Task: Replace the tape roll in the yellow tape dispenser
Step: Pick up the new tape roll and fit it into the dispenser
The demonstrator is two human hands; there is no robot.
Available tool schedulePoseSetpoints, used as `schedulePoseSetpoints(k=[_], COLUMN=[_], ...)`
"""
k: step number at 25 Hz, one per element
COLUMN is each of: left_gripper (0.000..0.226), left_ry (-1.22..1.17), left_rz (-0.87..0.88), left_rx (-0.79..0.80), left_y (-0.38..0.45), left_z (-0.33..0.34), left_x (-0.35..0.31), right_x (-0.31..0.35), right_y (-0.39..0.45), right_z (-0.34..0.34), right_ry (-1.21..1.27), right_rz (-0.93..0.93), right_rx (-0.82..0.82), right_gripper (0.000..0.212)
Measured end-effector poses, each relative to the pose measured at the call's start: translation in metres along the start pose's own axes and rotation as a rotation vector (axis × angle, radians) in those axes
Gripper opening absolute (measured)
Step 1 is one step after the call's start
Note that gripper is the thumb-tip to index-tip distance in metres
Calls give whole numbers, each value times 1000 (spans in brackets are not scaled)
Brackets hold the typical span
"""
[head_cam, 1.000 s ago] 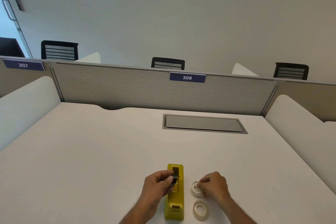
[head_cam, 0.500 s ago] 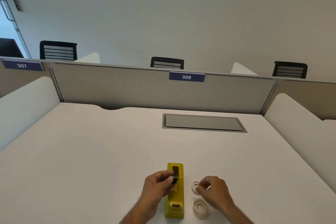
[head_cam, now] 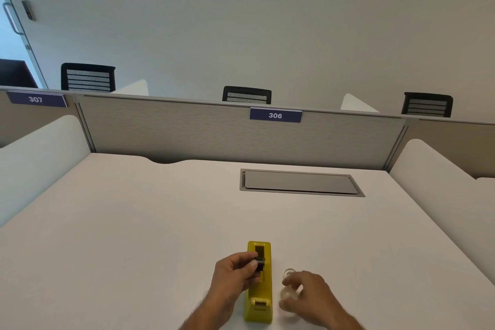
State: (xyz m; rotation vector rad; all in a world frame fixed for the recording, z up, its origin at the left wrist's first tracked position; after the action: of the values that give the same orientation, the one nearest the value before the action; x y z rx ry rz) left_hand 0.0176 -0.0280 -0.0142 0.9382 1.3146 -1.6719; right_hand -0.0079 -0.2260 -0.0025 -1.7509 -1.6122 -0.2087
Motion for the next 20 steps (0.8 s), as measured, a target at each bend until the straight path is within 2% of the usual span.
schedulePoseSetpoints(k=[4,7,14,20], left_gripper=[19,19,19,22], left_ry=[-22,-4,11,71], left_rz=[22,36,157,174], left_rx=[18,24,86,65], left_y=[-4,-6,-14,-14], left_z=[1,5,9,7], left_x=[-1,-3,-12,-16], right_x=[8,19,34,33], right_y=[4,4,8,10], right_z=[-10,-15,-8,-5], right_ry=[577,801,921,943], right_rz=[-41,-134,-316,-323], right_rx=[-15,13,68,55], right_gripper=[40,50,56,53])
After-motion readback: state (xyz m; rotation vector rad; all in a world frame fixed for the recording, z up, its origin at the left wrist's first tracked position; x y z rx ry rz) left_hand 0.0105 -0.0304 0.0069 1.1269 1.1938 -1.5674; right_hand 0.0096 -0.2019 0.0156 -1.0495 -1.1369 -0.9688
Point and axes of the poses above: each hand's wrist, its own y-axis towards the middle knuckle, its own z-axis out of the palm, x = y × z, the point moved 5 cm from there along y, towards the middle knuckle, and after that the axes turned 7 degrees about x, right-handed, at the moved point
